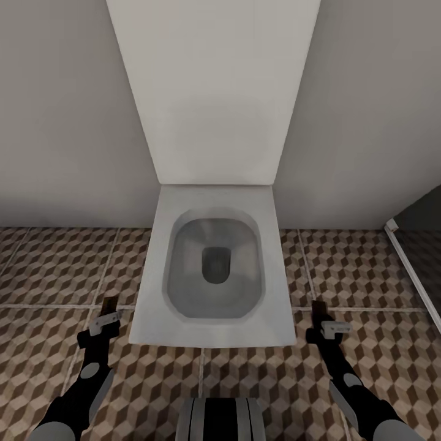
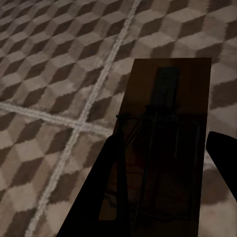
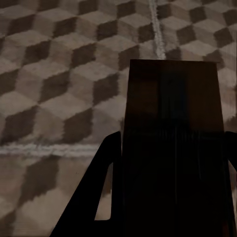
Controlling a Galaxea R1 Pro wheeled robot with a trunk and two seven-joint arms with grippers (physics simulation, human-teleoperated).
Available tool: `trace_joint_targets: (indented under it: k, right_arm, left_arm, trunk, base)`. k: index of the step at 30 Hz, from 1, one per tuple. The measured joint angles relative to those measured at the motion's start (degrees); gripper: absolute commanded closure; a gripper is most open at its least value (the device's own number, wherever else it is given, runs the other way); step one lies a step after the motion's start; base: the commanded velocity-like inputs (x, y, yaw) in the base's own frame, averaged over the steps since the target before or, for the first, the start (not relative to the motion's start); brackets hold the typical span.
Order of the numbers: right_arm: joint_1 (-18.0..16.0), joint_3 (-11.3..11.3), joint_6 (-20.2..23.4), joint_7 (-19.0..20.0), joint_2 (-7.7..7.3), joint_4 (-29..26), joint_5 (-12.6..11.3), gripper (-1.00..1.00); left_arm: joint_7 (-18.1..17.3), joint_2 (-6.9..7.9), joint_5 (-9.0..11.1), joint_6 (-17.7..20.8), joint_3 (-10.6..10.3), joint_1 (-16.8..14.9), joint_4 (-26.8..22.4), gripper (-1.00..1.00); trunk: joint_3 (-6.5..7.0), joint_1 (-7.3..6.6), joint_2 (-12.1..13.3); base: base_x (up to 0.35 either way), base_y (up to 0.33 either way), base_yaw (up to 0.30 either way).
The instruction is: Take the four mousetraps from the cabinet in the bathroom and place them on the bathroom floor. Make sure all four end up on the same floor surface, and ensure that at least two of them are either under or directly next to the same bathroom sink.
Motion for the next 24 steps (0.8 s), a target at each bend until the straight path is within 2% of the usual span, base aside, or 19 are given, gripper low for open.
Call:
trace_joint_targets:
  k: [7, 14, 24]
  right_arm:
    - [0.1, 0.1, -0.1, 3.5, 0.04, 0.0, -0.3, 1.00]
    - [0.1, 0.0, -0.1, 3.4, 0.05, 0.0, -0.4, 1.00]
    - [0.1, -0.1, -0.1, 3.1, 0.05, 0.1, -0.5, 1.00]
  left_arm:
    - [0.0, -0.02, 0.0, 0.0, 0.0, 0.0, 0.0, 1.00]
    - [0.0, 0.12, 0.0, -0.1, 0.0, 0.0, -0.1, 1.00]
    - [-0.4, -0.07, 0.2, -0.1, 0.0, 0.0, -0.1, 1.00]
  trunk:
    - [0.00, 0.00, 0.0]
    - [-1.32, 0.16, -0.1]
    - [-1.33, 0.15, -0.1]
  base:
    - [0.000, 0.000, 0.000]
    - [0.000, 0.000, 0.000]
    - [0.000, 0.000, 0.000]
